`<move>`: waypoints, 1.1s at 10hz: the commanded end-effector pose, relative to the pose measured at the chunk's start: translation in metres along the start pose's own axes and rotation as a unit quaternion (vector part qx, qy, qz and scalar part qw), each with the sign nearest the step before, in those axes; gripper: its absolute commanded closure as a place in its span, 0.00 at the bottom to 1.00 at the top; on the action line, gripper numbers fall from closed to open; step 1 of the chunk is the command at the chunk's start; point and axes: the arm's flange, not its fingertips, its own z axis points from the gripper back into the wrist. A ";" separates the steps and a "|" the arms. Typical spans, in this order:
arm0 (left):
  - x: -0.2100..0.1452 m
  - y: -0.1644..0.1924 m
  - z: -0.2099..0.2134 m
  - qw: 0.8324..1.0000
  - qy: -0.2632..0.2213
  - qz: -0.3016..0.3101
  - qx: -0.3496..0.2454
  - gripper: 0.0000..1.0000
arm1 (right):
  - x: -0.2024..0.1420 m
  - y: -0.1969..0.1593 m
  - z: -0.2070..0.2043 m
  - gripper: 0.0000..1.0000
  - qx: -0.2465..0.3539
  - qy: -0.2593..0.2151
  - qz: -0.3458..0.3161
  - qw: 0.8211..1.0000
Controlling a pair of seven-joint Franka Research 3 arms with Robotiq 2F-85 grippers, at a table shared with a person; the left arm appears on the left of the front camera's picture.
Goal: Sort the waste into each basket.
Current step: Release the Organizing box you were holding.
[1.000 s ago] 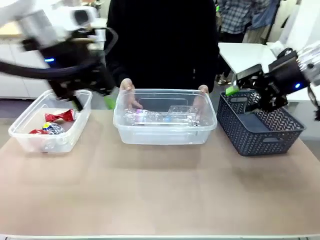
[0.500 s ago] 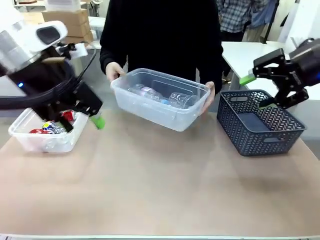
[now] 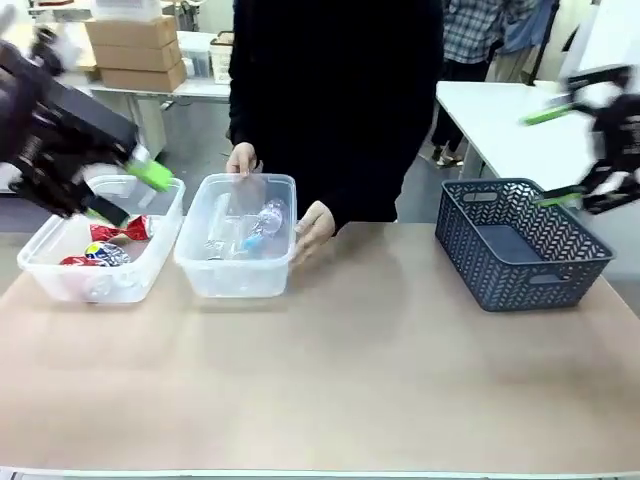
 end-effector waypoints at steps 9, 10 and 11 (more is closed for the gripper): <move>-0.002 0.070 0.092 0.985 -0.123 -0.006 -0.124 0.00 | 0.016 -0.042 0.054 0.00 0.106 -0.016 -0.122 0.987; -0.002 0.070 0.092 0.985 -0.123 -0.006 -0.124 0.00 | 0.016 -0.042 0.054 0.00 0.106 -0.016 -0.122 0.987; -0.002 0.070 0.092 0.985 -0.123 -0.006 -0.124 0.00 | 0.016 -0.042 0.054 0.00 0.106 -0.016 -0.122 0.987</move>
